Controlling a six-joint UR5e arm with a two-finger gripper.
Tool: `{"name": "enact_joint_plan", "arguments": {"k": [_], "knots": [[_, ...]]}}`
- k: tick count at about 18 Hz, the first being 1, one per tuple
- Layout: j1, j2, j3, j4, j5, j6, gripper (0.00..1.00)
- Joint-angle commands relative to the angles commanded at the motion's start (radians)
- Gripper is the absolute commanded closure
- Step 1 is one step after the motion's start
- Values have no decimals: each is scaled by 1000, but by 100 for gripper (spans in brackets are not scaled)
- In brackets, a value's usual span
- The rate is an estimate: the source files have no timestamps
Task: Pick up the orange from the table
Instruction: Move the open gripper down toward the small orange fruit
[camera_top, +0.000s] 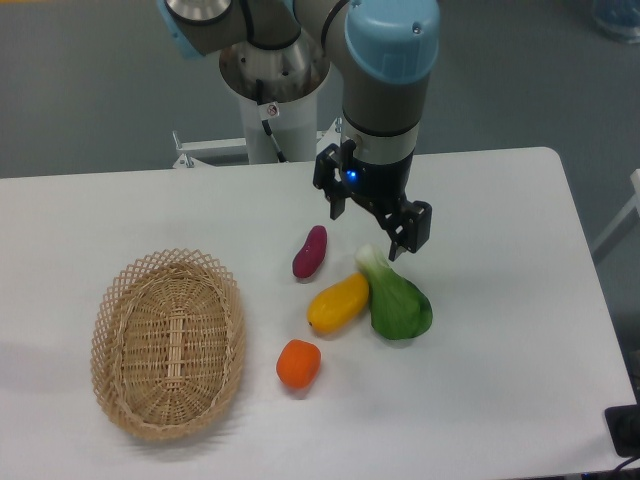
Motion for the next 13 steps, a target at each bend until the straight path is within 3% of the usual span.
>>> {"name": "enact_joint_plan", "arguments": {"k": [5,7,11,13], "knots": [[-3,-3,-11,24,-23,-5,0],[-6,-5,-50,111,-43,-34,0],[-31,-6,-142,314,-49,-229,0],[-49,-38,-150,350,-49,-294,0]]}}
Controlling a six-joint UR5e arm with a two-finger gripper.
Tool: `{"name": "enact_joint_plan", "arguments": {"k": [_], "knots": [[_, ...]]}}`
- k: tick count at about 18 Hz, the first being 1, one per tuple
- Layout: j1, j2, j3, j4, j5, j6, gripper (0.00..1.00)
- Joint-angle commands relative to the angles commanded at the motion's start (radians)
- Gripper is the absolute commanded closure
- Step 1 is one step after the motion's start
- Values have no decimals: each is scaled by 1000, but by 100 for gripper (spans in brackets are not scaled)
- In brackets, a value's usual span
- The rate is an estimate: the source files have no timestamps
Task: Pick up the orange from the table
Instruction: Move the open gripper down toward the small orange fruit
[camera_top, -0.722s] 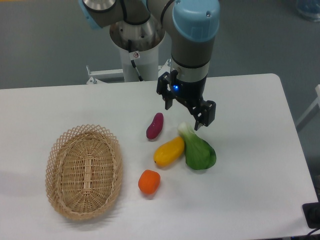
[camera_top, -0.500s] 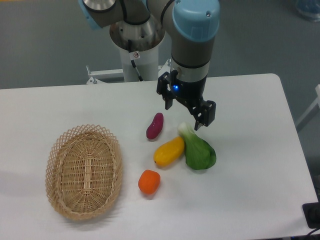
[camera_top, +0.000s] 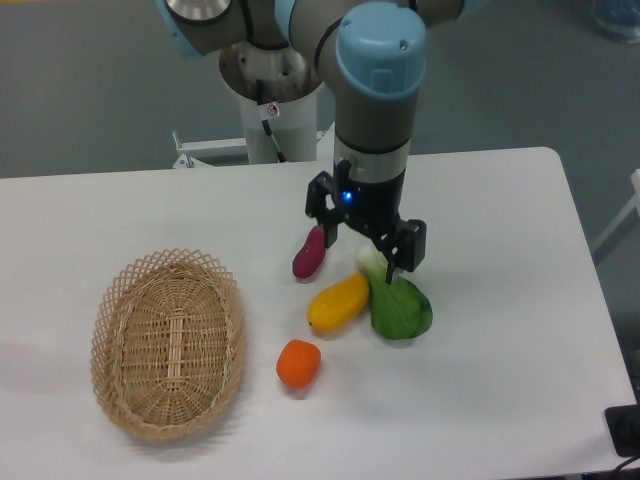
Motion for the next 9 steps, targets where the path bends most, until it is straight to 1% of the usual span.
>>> {"name": "enact_joint_plan", "arguments": {"k": [1,4,9], "knots": [[-15,-20,0,14,0,-8,0],[-45,-83,5,38,0,27,0],[-48,-130,-11,40,5,236,0]]}}
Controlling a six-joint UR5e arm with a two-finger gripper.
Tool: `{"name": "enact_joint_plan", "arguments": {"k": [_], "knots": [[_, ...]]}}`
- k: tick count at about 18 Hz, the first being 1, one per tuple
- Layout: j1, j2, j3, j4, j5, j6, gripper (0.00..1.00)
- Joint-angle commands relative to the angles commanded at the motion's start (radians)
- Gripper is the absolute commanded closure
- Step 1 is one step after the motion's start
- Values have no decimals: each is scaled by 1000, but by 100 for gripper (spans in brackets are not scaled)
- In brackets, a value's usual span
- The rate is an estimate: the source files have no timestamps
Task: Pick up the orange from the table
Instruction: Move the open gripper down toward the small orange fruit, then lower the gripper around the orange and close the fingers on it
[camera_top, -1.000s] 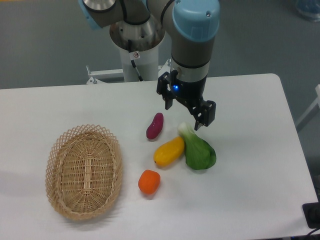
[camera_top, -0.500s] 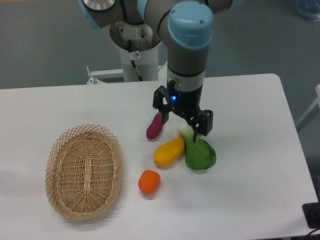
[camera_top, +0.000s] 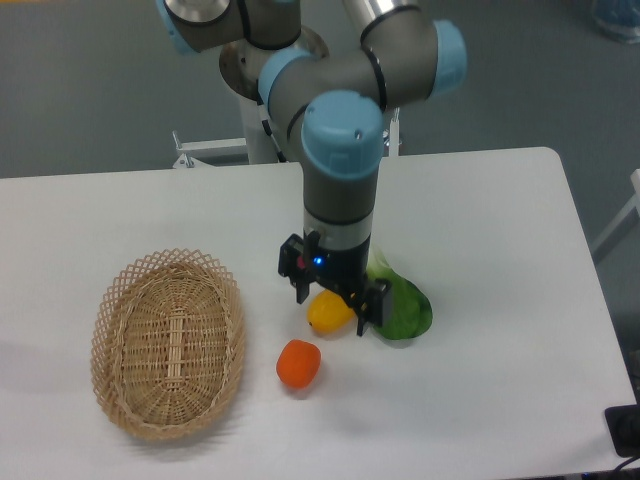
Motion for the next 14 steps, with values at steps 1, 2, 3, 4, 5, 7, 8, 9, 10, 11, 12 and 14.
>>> {"name": "enact_joint_plan", "arguments": {"k": [1,2,3,4,5,7,8,9,10,11,12,14], "knots": [[0,-12,-11,2,0,2,0],[0,-22,-17,2,0,-1,0],[-2,-26,-28,3,-1,-3,0],[-3,-38,-44,14,-3,-4,0],[-15,-54,-60,41,-2,-9,0],[-34,-68,-92,110,5,-13,0],[-37,-74,-107,148,5,-15,0],[-37,-77,-115,156,5,-26,0],[-37,-78,-118,160,5,-35,0],[-37,-83,-129,163,6,-38,0],[-38,-86,-130,166,6,-39,0],[-38,-101,-124,178,6,-59,0]]}}
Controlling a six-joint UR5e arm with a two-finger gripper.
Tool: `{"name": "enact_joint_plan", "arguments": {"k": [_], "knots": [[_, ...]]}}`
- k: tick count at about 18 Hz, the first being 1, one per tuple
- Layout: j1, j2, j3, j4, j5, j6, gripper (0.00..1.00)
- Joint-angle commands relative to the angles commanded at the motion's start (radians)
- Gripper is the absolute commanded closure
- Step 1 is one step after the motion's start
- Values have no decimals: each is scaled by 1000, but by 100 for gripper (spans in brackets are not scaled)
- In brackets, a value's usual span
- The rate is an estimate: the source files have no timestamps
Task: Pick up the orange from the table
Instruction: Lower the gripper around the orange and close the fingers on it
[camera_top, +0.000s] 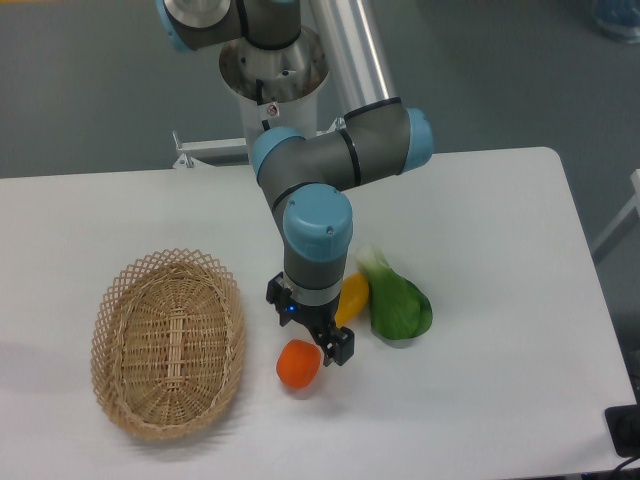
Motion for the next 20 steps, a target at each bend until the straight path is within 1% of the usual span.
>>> {"name": "enact_joint_plan", "arguments": {"k": [2,7,12,17,18,20], "knots": [[-6,-11,2,9,0,-35,0],[-15,-32,17,11,2,-63,0],[-26,-46,14,35,3,-63,0],[-29,-51,5,38,3,-63,0],[-29,-51,5,38,3,-63,1],[-29,-51,5,38,5,-62,16]]}}
